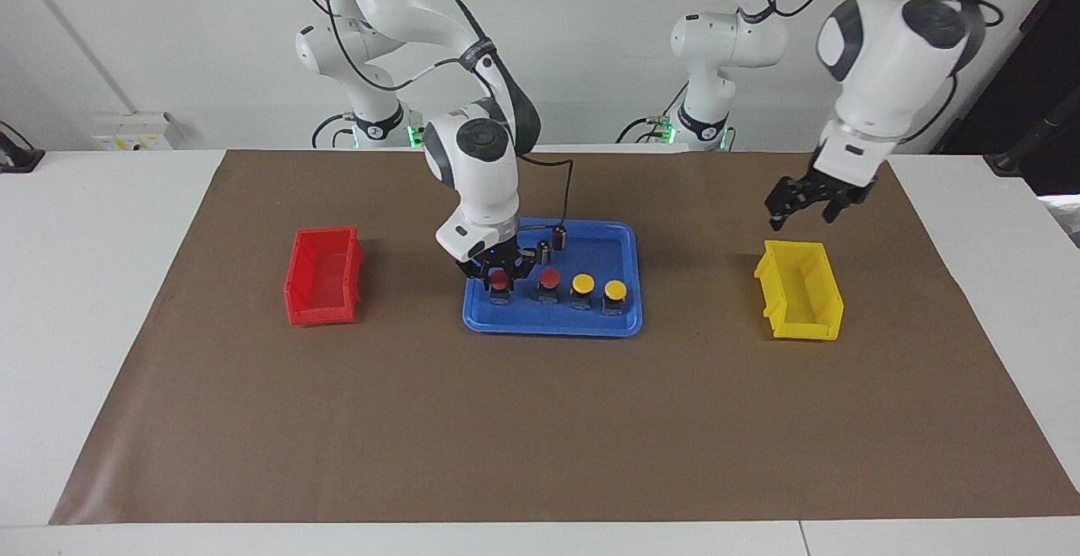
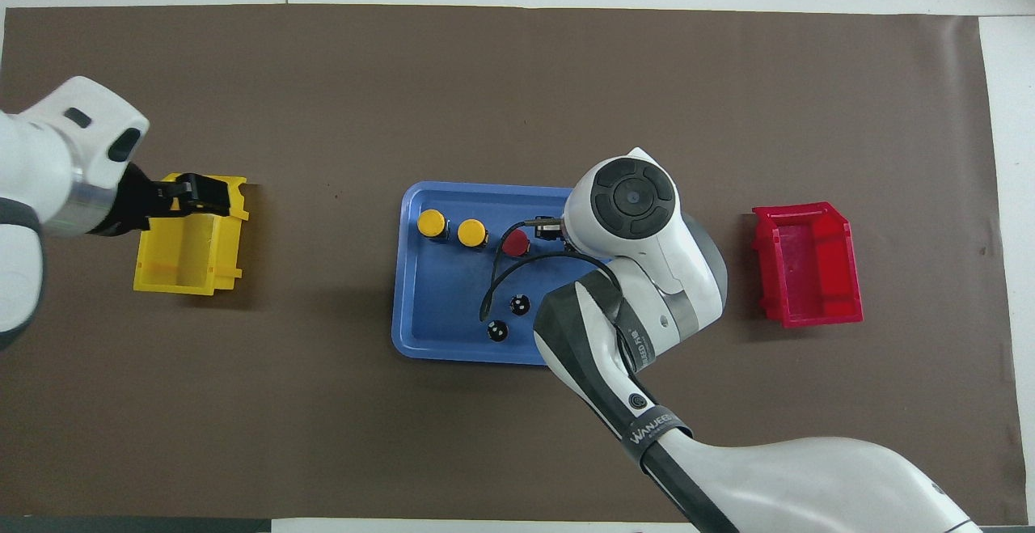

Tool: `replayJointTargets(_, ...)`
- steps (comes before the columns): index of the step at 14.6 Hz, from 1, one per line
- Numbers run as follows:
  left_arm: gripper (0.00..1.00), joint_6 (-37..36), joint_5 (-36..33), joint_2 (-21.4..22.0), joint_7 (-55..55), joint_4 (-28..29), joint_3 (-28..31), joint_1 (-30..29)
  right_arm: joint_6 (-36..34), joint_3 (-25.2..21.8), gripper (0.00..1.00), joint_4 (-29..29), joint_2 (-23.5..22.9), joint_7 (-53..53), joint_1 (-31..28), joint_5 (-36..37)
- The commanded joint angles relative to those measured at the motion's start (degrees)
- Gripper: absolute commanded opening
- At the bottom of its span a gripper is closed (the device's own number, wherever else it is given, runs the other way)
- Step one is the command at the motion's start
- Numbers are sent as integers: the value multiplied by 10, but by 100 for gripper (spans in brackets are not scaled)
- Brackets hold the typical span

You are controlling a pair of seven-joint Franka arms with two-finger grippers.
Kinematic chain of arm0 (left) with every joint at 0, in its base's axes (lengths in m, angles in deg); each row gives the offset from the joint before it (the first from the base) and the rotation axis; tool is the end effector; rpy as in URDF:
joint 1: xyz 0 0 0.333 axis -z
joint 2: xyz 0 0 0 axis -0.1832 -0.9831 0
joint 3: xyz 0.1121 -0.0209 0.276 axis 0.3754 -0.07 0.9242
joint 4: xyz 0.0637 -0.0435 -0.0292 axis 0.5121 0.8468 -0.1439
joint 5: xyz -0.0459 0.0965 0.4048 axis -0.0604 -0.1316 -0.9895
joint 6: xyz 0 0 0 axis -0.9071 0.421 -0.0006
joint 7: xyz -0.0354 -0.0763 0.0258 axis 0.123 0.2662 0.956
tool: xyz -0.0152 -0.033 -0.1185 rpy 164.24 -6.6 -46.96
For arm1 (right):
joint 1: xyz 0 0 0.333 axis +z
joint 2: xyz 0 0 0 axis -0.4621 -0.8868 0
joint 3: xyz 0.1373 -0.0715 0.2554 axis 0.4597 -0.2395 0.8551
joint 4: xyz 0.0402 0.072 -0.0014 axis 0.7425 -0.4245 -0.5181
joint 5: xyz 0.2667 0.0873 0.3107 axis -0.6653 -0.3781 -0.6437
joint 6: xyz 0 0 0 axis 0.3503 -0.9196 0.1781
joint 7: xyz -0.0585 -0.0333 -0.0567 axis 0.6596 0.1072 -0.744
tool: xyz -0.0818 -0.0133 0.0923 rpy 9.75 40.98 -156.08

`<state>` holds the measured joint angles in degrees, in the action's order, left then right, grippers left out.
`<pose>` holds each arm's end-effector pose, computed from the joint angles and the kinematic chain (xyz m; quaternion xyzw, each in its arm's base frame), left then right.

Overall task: Sort red and yellow buttons by color
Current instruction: 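Carry the red button to the red bin while the left gripper reaches the tray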

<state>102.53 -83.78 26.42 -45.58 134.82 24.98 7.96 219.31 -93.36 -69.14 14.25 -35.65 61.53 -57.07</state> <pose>0.5484 -0.1535 0.4608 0.9985 0.0504 0.0183 0.0082 0.5609 0.3103 0.3011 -0.9993 0.0247 -0.0279 0.0087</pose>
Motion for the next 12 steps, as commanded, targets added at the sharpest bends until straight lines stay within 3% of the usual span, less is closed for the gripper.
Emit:
replayJointTargets(1,100,53,-1,-37,60,13,7,59,-19,1,16,9,23,14,-20,1)
replayJointTargets(4,99,104,-1,-72,138,19,6,118,-105,1,16,17,94,65,-53,-5)
replayJointTargets(7,96,167,-1,-89,171,50,6,158,-184,0,16,-23,183,168,-114,-5)
replayJointTargets(9,93,198,3,-115,171,48,4,161,-174,0,16,-95,243,271,-177,-5)
replayJointTargets(12,89,212,7,-118,172,48,3,167,-126,0,16,-179,286,392,-257,-6)
